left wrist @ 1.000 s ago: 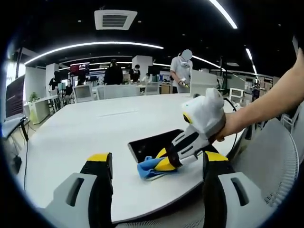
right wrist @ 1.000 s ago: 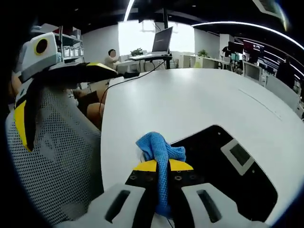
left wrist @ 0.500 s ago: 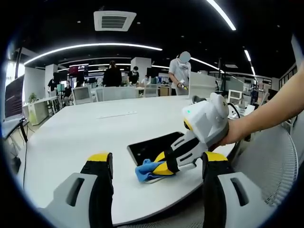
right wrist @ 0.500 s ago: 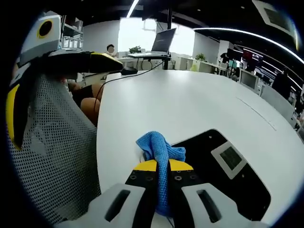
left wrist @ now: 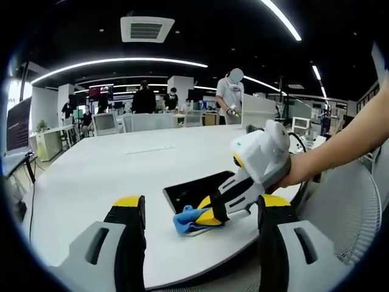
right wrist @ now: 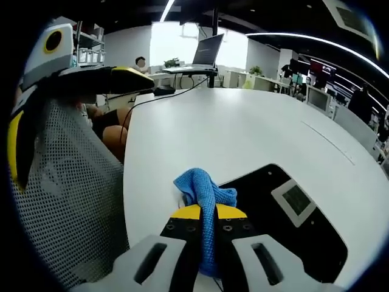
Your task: Wipe the mirror surface with the cleaning cloth until all visible marks leave the cleaned area.
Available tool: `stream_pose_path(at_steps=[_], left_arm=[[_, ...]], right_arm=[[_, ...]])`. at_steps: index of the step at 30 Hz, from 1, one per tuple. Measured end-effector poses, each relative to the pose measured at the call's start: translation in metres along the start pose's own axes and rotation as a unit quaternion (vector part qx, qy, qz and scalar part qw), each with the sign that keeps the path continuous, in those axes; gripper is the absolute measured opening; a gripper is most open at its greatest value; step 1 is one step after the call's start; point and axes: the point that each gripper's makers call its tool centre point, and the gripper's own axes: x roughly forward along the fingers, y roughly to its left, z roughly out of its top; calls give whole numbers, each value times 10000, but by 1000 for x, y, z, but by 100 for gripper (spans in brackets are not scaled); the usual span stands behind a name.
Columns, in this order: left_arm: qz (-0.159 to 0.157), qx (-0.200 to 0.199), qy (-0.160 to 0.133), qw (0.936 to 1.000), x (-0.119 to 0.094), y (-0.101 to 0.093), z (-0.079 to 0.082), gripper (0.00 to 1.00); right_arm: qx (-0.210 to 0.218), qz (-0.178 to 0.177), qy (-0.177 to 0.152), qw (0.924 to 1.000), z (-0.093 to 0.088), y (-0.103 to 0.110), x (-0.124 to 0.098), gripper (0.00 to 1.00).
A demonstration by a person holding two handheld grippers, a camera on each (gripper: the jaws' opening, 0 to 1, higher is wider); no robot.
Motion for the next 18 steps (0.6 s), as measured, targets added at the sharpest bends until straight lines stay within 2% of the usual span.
stream_pose_path(at_steps=[12, 18], left_arm=[[-40, -22, -12, 10000, -2, -1, 1, 73], [-8, -15, 15, 10000, -2, 0, 0, 73]], right_arm=[[13, -70, -92, 9999, 1, -6, 2, 1], [95, 8, -87, 9999, 1, -6, 2, 1]])
